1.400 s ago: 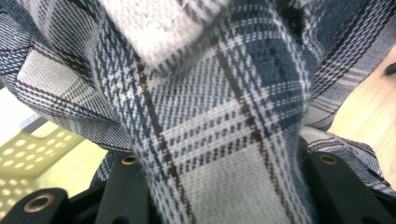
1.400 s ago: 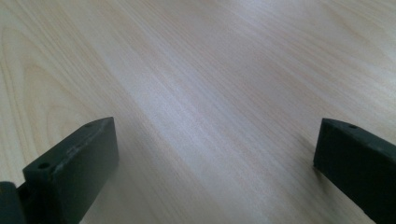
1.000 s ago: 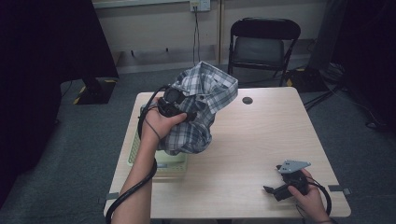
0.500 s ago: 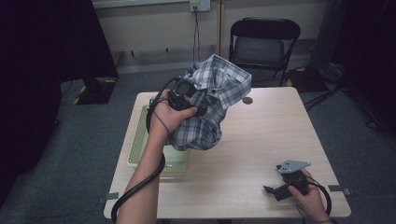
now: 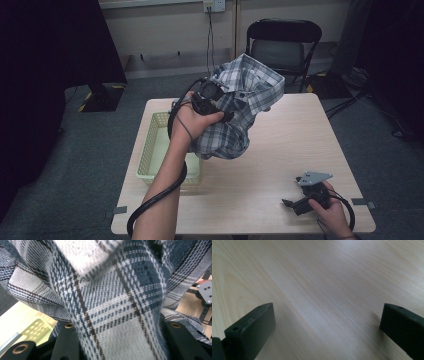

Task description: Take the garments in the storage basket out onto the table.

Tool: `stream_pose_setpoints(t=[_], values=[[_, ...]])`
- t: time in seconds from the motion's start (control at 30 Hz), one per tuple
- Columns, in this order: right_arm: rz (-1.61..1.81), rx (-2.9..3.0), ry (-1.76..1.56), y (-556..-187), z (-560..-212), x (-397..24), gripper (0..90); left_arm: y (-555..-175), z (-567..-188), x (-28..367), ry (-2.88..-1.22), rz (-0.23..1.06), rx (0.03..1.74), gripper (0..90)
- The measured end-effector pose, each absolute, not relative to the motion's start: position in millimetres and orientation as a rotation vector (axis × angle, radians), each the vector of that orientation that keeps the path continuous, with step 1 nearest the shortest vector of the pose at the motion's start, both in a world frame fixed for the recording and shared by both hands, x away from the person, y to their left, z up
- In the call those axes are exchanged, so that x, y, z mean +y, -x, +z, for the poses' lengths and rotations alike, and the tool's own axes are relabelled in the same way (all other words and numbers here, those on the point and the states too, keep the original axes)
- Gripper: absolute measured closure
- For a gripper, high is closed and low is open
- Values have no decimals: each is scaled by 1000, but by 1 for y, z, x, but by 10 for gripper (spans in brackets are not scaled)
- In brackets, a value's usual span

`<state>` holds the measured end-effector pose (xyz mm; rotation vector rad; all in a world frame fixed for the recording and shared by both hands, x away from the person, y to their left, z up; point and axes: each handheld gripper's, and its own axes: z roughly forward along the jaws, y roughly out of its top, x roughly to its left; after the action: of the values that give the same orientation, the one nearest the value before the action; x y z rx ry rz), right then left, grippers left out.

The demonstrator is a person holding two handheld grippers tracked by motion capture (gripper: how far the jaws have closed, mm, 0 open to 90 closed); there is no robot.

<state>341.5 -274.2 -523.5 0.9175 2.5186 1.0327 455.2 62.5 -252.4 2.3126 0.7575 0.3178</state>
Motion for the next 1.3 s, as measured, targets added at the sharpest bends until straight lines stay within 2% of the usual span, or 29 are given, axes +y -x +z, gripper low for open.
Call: stream_pose_setpoints(t=[0.57,1.3], values=[[1033,2519,-917,-341,-524,-274,0,-455,-267,15,-2322,259,655,527],[1032,2519,-919,-341,-523,-274,0,-465,-309,-24,-2320,152,643,526]])
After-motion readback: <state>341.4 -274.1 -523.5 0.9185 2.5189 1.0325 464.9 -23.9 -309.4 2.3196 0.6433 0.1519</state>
